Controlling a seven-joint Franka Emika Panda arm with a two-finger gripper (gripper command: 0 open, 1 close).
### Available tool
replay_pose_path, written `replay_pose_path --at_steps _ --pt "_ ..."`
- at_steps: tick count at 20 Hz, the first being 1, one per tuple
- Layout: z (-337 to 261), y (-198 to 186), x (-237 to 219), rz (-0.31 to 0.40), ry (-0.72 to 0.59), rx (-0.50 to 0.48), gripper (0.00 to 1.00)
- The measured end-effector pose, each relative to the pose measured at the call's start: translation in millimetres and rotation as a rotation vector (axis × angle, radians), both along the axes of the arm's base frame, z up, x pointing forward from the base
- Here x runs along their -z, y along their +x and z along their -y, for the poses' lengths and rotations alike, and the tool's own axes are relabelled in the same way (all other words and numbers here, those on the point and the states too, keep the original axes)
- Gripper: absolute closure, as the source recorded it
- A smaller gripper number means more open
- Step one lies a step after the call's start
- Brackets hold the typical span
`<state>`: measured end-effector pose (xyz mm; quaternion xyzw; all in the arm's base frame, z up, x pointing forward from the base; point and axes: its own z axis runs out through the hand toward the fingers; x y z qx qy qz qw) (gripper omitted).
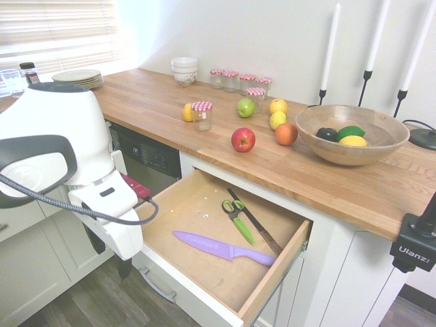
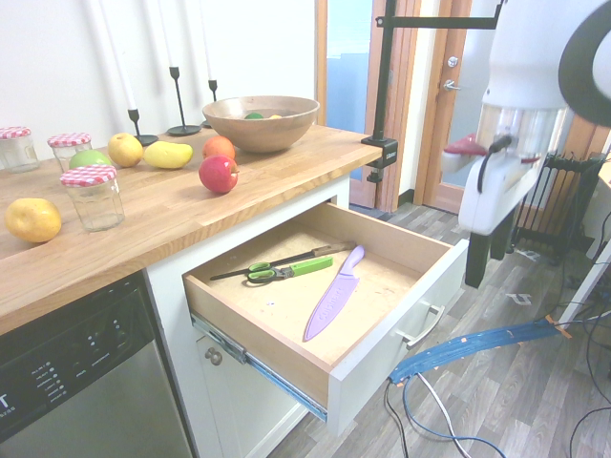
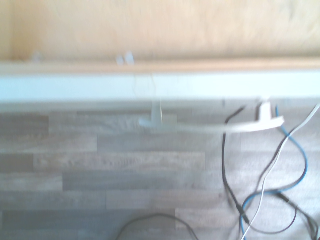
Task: Close the drawer
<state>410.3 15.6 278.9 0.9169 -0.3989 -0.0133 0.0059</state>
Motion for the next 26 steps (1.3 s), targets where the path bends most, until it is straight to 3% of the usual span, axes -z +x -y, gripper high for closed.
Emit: replay_pose_path --at_steps 11,12,17,26 --pt "20.2 -0.8 126.1 -0.094 -0.013 0.008 0.0" --pt "21.4 1.5 134.9 -0.099 -0.016 0.008 1.0" --pt "24.4 12.3 160.0 -0.085 -0.036 -0.02 1.0" --pt "19.8 13.1 164.5 -0.083 -0.03 -0.035 1.0"
